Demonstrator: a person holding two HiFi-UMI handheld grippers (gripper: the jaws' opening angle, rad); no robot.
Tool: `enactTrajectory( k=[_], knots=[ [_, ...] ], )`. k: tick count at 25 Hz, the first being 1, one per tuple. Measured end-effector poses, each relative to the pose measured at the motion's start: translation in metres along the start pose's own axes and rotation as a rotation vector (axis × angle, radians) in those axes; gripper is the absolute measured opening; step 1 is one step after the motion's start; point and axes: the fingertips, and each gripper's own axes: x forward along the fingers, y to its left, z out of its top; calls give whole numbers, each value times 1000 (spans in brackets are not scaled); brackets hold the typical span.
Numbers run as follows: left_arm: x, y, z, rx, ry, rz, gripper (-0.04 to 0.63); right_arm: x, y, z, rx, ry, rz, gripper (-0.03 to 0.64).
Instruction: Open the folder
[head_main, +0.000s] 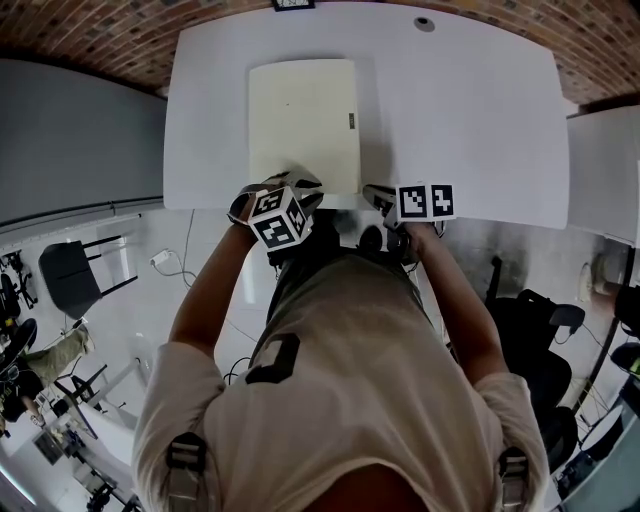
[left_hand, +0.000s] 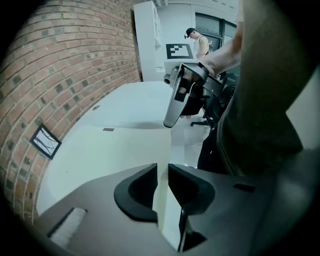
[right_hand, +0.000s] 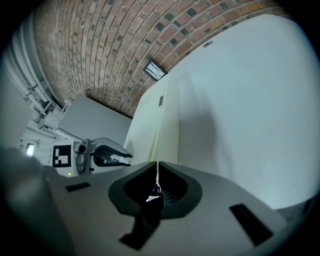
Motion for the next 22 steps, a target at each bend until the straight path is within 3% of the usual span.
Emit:
enactTrajectory(
  k=[9, 22],
  knots=[
    [-7, -2, 1, -72, -105, 8, 35, 0, 12, -3, -18, -8, 35, 6],
    [-9, -3, 0, -185, -211, -15, 0, -5, 39, 6, 218, -56, 354, 8]
  ],
)
